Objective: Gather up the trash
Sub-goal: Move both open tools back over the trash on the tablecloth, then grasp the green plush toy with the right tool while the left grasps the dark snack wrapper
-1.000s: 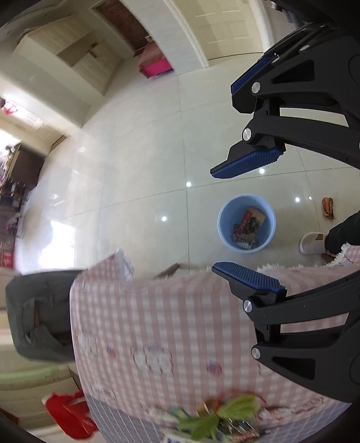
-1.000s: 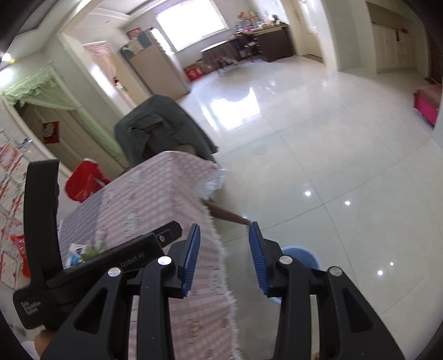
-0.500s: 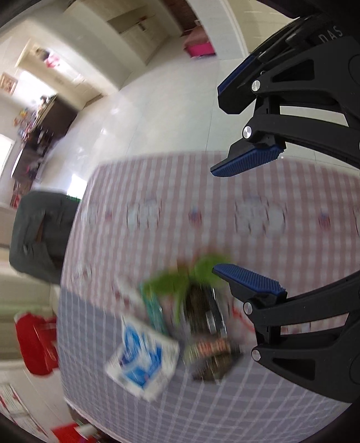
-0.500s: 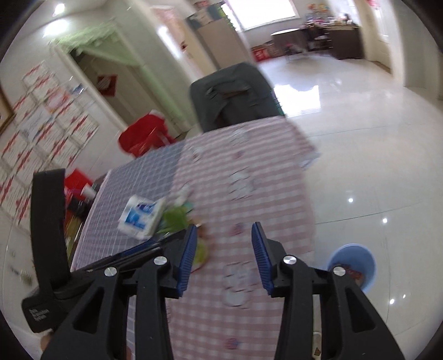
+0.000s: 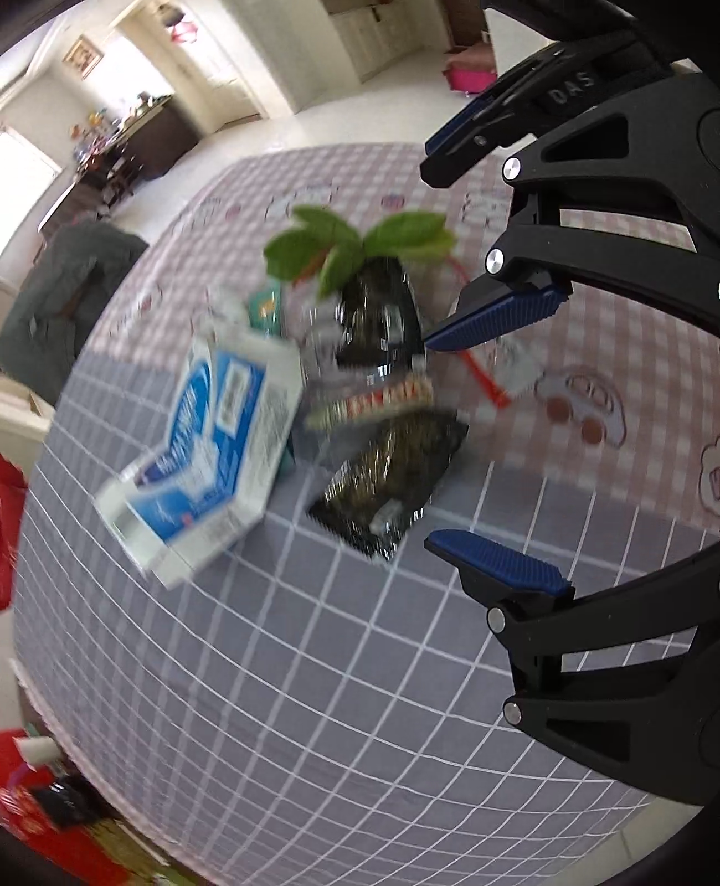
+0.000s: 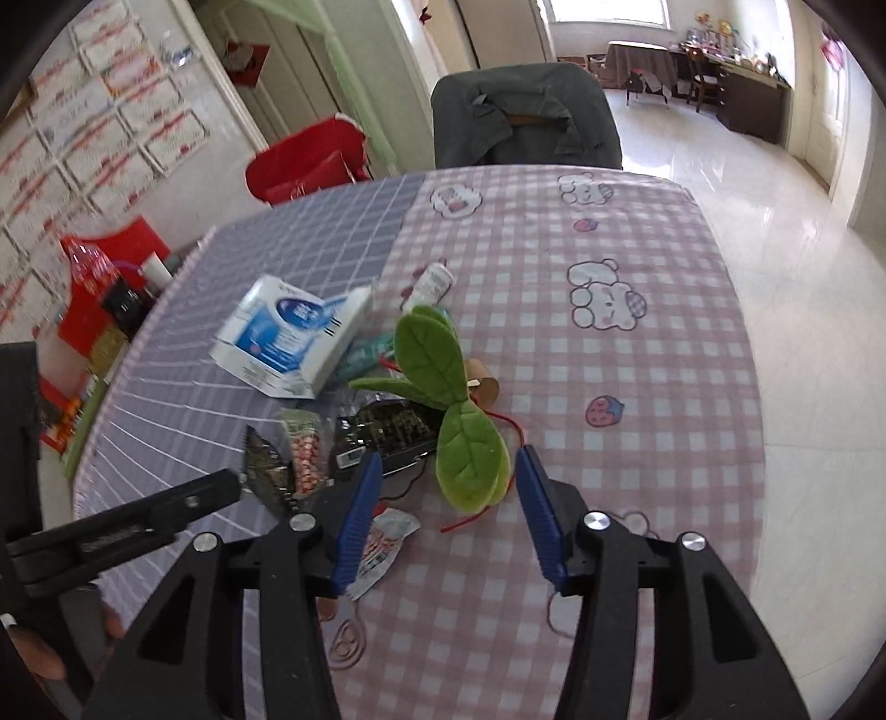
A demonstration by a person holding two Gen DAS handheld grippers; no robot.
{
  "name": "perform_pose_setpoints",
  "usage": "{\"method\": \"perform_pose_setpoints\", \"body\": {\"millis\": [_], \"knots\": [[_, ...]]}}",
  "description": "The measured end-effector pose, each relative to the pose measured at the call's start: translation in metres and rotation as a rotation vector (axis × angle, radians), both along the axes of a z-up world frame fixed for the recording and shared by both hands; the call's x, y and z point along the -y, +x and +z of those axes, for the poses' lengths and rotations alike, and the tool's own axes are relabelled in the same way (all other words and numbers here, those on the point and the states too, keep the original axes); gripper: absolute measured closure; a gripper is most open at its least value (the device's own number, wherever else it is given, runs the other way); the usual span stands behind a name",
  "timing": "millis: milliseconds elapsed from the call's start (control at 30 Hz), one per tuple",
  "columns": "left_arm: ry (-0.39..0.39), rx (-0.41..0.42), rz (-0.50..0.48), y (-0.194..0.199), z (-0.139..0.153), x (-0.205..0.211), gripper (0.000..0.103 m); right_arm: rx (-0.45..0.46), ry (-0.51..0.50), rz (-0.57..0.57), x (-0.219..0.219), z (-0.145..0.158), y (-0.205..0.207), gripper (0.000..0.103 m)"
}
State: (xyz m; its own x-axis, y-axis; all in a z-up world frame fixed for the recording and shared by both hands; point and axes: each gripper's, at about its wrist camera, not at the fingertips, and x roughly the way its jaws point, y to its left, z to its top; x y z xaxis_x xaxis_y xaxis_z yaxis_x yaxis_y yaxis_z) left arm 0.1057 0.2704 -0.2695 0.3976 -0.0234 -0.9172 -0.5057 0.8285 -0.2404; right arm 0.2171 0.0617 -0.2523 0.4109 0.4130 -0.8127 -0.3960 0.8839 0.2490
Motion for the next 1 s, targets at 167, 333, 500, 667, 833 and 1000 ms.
{"method": "perform_pose_setpoints", "body": {"millis": [167, 333, 500, 667, 833, 1000], "knots": [[-0.031, -0.020, 0.022, 0.008, -0.022, -0.009, 0.036, 0.021, -0.038, 0.019, -0.012, -0.015, 0.014, 0.046], [-0.037, -0.033, 0.028, 0.021, -0.038, -0.009, 0.036, -0.006, -0.046, 0.032, -0.017, -0.032, 0.029, 0.047], [-0.046, -0.024, 0.022, 0.028, -0.043, -0.012, 0.048, -0.039, -0.020, 0.051, -0.017, -0.039, 0.031, 0.086], [-0.058, -0.008, 0.026, 0.028, -0.043, -0.015, 0.067, -0.021, 0.013, 0.073, -0.016, -0.025, 0.026, 0.095], [-0.029, 0.021, 0.048, 0.020, -0.028, -0.014, 0.078, -0.010, 0.059, 0.079, -0.013, -0.012, 0.018, 0.097], [0.047, 0.091, 0.091, 0.008, 0.005, -0.011, 0.083, 0.009, 0.108, 0.088, -0.006, 0.008, 0.010, 0.097]]}}
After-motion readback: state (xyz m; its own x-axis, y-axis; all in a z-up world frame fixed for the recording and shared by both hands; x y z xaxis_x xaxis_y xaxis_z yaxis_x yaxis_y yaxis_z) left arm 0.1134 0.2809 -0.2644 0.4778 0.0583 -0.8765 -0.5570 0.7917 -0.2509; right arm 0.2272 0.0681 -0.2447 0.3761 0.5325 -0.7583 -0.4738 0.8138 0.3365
